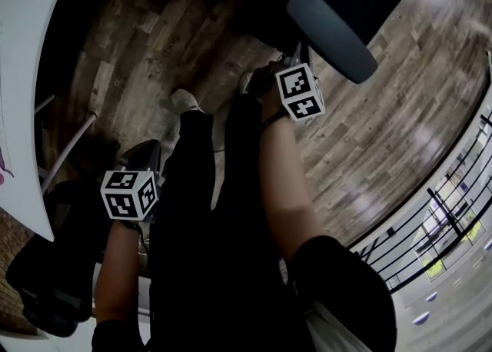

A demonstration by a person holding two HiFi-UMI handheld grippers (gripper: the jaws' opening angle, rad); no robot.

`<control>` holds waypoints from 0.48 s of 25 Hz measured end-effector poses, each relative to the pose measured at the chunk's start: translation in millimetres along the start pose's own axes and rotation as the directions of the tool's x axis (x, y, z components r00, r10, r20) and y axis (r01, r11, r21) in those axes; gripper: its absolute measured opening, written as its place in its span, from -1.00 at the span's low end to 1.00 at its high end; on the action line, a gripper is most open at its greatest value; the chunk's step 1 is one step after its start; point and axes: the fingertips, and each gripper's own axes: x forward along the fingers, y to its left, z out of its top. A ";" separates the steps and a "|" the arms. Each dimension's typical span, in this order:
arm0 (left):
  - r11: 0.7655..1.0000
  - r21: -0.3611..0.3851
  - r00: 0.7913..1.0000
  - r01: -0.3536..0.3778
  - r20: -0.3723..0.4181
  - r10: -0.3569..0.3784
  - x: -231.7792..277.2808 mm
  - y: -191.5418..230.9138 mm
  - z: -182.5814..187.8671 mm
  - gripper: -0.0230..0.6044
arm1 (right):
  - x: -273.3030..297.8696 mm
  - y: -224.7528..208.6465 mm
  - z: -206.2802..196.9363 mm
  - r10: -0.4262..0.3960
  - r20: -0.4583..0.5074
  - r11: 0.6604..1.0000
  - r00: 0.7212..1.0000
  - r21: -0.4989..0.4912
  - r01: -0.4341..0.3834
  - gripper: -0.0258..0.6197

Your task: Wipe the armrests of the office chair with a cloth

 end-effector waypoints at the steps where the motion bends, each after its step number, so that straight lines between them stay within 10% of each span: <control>1: 1.000 -0.003 1.000 -0.002 -0.001 0.002 -2.3 0.9 1.4 -0.91 | -1.5 3.2 0.9 0.007 0.000 1.000 1.000 0.015 -0.007 -0.73; 12: 0.999 0.039 0.999 0.009 0.047 -0.011 -44.7 -4.2 25.3 -0.91 | -43.2 67.4 6.5 0.108 -0.043 0.994 0.993 0.019 -0.107 -0.73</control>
